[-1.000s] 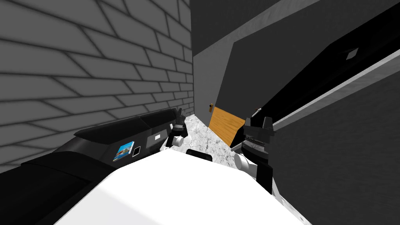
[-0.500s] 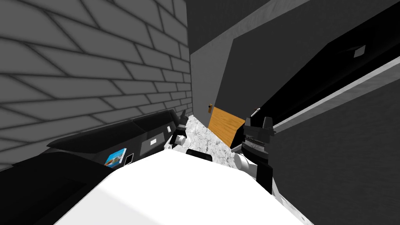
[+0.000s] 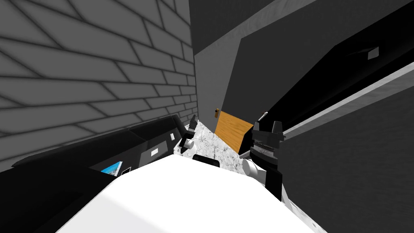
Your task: Push the door open
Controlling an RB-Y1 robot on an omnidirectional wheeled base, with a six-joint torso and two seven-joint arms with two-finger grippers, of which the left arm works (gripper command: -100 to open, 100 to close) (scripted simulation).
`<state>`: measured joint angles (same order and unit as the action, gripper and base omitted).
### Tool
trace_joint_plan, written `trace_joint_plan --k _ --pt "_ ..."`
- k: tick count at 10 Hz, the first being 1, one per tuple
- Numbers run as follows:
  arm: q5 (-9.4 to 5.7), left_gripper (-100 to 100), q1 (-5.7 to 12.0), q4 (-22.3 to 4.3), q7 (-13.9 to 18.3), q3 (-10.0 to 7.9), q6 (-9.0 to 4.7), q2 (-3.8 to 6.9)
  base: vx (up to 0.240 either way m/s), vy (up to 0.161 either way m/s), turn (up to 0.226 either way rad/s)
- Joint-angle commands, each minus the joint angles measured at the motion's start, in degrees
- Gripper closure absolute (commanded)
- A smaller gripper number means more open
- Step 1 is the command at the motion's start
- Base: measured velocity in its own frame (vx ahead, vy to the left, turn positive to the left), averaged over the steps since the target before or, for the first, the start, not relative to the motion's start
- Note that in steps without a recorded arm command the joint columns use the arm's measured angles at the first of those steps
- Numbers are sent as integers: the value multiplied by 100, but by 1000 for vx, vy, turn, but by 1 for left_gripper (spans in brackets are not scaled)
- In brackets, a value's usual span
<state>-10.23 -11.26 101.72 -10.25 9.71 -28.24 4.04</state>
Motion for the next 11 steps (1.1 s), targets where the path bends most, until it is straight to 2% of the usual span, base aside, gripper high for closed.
trace_joint_plan --k 1,11 --pt "-45 -100 157 -252 -4 42 23 24 97 42 -69" --pt "-303 -100 1071 -1750 -44 345 142 39 91 50 -74"
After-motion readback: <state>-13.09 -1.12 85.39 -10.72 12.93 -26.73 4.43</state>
